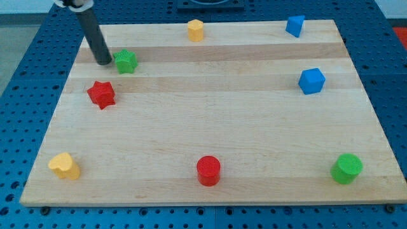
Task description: Move your arm closer to the yellow hexagon
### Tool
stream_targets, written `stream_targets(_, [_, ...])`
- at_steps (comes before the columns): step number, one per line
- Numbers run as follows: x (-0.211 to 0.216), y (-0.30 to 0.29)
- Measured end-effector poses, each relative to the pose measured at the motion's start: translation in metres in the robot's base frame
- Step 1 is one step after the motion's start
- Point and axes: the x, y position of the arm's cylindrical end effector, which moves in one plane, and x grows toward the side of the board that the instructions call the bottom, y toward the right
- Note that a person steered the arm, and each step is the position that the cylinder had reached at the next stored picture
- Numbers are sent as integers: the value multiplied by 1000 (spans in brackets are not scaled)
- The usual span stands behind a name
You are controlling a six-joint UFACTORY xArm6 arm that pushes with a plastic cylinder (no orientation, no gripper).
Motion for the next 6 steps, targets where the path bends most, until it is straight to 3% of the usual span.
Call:
stream_targets(1, [0,39])
stream_targets(2, [-12,31])
stream_targets(3, [-69,18])
stream_targets(5, [-116,178])
stream_targets(6, [-123,201])
